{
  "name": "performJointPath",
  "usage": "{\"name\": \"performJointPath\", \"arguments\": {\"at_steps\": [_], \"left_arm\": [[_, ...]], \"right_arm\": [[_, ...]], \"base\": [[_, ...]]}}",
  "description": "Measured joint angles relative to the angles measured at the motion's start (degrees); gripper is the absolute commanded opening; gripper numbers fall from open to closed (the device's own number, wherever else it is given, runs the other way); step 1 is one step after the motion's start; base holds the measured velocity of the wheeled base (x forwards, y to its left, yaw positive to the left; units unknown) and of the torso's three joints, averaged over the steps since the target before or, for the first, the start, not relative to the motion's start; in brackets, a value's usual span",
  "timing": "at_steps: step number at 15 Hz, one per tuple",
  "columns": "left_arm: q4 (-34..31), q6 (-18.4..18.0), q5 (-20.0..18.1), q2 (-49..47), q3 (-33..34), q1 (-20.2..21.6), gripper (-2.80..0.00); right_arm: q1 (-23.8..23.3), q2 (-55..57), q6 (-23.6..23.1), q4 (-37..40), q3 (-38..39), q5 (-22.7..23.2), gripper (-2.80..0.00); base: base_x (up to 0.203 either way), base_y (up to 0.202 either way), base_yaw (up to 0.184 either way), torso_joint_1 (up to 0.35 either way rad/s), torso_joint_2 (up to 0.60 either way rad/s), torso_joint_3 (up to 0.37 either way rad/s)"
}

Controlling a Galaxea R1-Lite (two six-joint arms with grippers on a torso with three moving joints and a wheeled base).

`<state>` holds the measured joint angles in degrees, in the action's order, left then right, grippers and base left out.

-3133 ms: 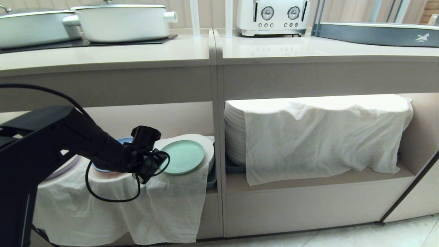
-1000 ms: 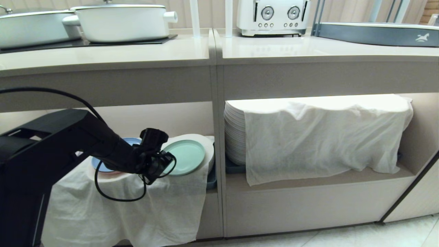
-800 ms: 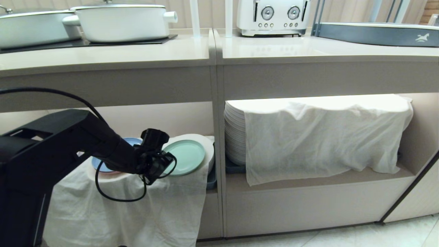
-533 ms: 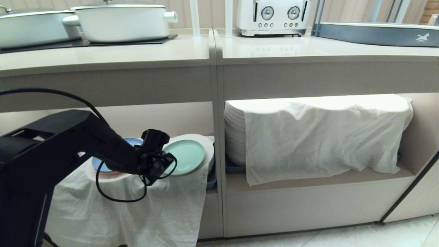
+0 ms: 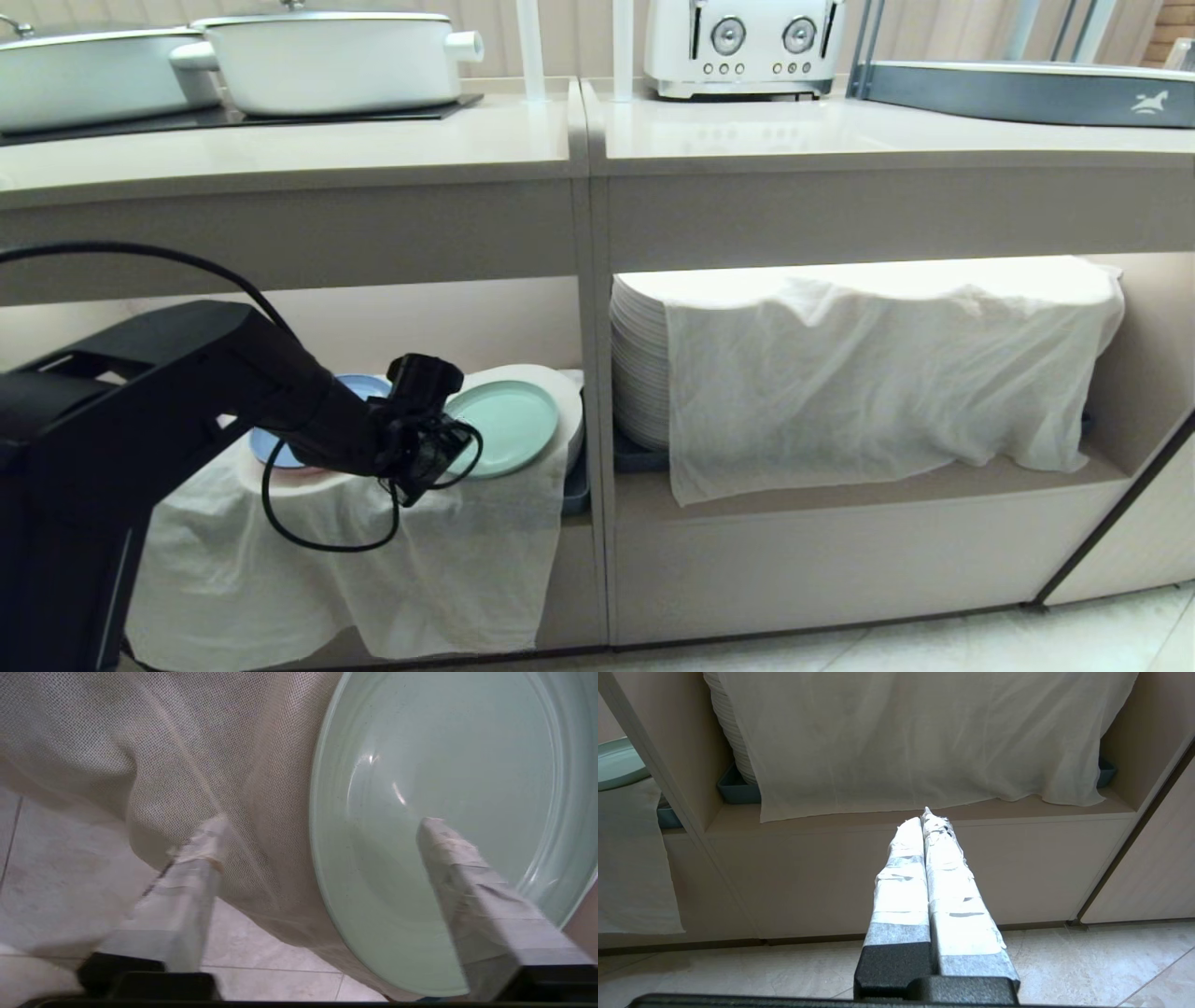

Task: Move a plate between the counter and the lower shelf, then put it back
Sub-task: Pick up the plate in the cupboard

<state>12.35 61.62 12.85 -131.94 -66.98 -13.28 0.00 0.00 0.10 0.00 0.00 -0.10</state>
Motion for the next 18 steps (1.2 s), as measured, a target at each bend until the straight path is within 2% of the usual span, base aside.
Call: {"name": "performJointPath", "arguments": {"at_steps": [18], "left_arm": [[-0.2,0.5,0.2,0.4,0.4,0.2,-2.80]], "right_arm": [[0.0,0.0,0.0,0.0,0.0,0.0,-2.80]], "base": [[0.000,0.000,0.000,0.000,0.00,0.000]]}}
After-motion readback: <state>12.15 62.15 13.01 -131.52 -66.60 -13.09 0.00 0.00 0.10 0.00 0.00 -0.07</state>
